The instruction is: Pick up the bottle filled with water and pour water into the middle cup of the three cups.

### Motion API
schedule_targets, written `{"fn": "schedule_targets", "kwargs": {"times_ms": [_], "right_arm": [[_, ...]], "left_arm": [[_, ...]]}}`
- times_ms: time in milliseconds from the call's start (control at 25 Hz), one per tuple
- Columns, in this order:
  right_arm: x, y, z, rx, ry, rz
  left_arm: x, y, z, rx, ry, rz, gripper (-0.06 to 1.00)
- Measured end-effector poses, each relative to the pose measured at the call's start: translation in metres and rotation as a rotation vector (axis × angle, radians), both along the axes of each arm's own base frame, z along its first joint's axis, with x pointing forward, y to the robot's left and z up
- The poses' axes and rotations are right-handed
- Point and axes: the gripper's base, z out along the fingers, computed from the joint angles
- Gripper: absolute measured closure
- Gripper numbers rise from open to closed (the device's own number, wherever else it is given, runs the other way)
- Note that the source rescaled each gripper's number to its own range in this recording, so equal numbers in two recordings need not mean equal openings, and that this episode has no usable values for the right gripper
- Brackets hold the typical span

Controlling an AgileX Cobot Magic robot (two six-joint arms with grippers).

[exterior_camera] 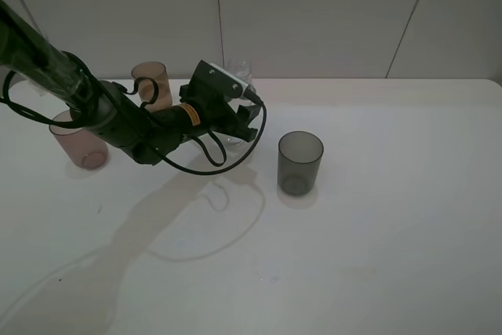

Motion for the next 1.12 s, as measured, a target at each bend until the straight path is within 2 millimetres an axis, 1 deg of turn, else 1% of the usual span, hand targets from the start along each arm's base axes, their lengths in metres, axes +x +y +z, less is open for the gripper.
{"fn": "schedule_targets", "kwargs": {"times_ms": [40, 80, 160, 400, 520, 560, 600, 720, 760, 840, 920, 1040, 1120], "right_arm": [[0.000, 0.000, 0.000, 0.000, 0.000, 0.000], [0.000, 0.000, 0.000, 0.000, 0.000, 0.000], [0.000, 0.000, 0.000, 0.000, 0.000, 0.000], [0.000, 0.000, 0.000, 0.000, 0.000, 0.000], [0.000, 0.000, 0.000, 0.000, 0.000, 0.000], [0.000, 0.000, 0.000, 0.000, 0.000, 0.000], [0.000, 0.000, 0.000, 0.000, 0.000, 0.000], [0.000, 0.000, 0.000, 0.000, 0.000, 0.000], [0.000, 0.000, 0.000, 0.000, 0.000, 0.000], [0.000, 0.000, 0.000, 0.000, 0.000, 0.000], [0.000, 0.000, 0.000, 0.000, 0.000, 0.000], [0.000, 0.000, 0.000, 0.000, 0.000, 0.000], [0.000, 0.000, 0.000, 0.000, 0.000, 0.000]], "left_arm": [[0.000, 0.000, 0.000, 0.000, 0.000, 0.000, 0.65], [0.000, 0.000, 0.000, -0.001, -0.001, 0.000, 0.59], [0.000, 0.000, 0.000, -0.001, -0.001, 0.000, 0.55], [0.000, 0.000, 0.002, -0.012, -0.014, -0.001, 0.55], [0.001, -0.001, 0.009, -0.015, -0.033, -0.003, 0.54], [0.001, -0.001, 0.013, -0.018, -0.044, -0.005, 0.52], [0.001, -0.001, 0.018, -0.021, -0.053, -0.006, 0.45], [0.002, -0.002, 0.034, -0.033, -0.088, -0.013, 0.12], [0.002, -0.002, 0.038, -0.035, -0.097, -0.016, 0.04], [0.002, -0.002, 0.051, -0.040, -0.116, -0.018, -0.02], [0.001, -0.002, 0.066, -0.050, -0.139, -0.017, -0.02], [0.000, -0.001, 0.093, -0.058, -0.169, -0.012, -0.03], [-0.003, 0.002, 0.116, -0.056, -0.183, -0.005, -0.03]]}}
